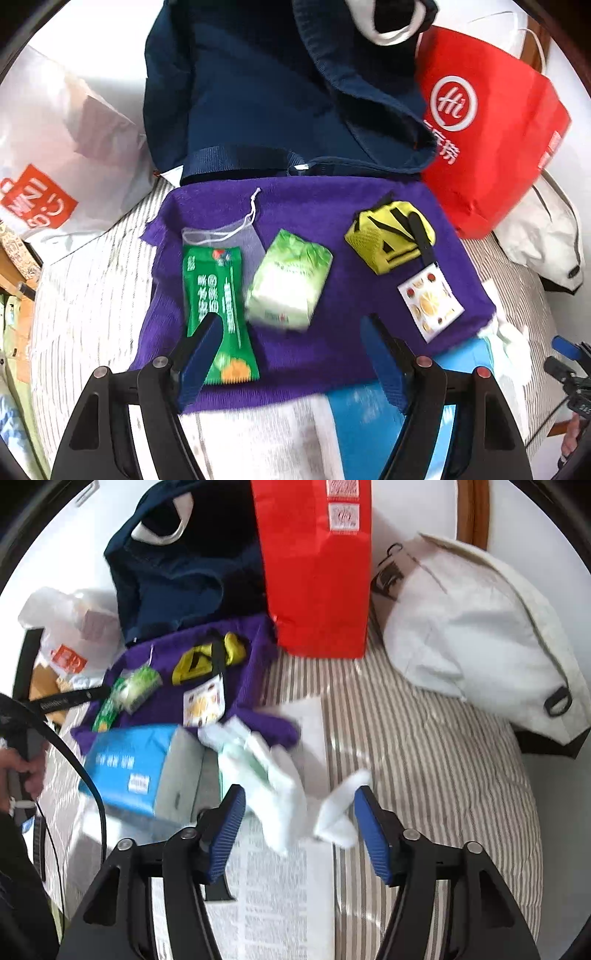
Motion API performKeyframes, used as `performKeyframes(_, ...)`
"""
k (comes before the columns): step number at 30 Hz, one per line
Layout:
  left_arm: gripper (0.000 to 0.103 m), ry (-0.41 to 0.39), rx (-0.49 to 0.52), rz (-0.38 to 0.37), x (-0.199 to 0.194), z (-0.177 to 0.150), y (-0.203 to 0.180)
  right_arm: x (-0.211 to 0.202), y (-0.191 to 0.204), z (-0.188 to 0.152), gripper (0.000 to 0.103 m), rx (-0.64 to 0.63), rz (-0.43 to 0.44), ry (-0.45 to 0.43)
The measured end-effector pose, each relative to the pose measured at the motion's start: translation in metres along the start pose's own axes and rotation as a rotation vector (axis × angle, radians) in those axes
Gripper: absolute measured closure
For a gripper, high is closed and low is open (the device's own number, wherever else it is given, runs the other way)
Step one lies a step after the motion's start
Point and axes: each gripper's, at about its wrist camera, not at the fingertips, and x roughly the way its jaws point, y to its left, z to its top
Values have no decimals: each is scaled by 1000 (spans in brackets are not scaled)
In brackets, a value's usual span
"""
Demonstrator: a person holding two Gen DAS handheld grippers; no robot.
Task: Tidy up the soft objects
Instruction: 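Grasp the white glove with the right gripper while the left gripper grasps the white foam block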
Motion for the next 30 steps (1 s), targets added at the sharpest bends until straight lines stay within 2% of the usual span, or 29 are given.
performKeyframes(2, 27, -3, 0, 5, -6, -9, -3, 4, 2, -7, 33, -20, 15, 7)
performKeyframes(7, 26, 6, -20, 0, -20, -34, -2, 17, 8, -11, 32, -35, 88, 4)
performKeyframes(12, 26, 21, -52, 4, -24, -58, 5, 47, 16, -5, 32, -98, 50, 28)
performKeyframes(13, 26, 24, -57, 4, -25, -62, 7, 53, 17, -5, 34, -106, 50, 28)
performKeyframes(14, 26, 26, -62, 2, -27, -67, 8, 56, 18, -6, 44, -112, 54, 28)
performKeyframes(15, 26, 27, -67, 1, -28, -70, 9, 60, 19, -7, 68, -115, 71, 34)
performKeyframes(16, 26, 29, -73, 0, -28, -73, 10, 61, 19, -8, 83, -113, 83, 43)
performKeyframes(17, 26, 30, -78, -4, -29, -77, 11, 60, 18, -10, 86, -104, 104, 54)
performKeyframes(21, 26, 29, -84, -36, -33, -91, 10, 43, 16, -22, 86, -78, 139, 33)
performKeyframes(26, 25, 20, -74, -97, -42, -105, -3, 21, 14, -34, 87, -56, 136, 20)
performKeyframes(30, 15, 8, -53, -126, -51, -112, -21, 0, 13, -41, 87, -39, 134, -4)
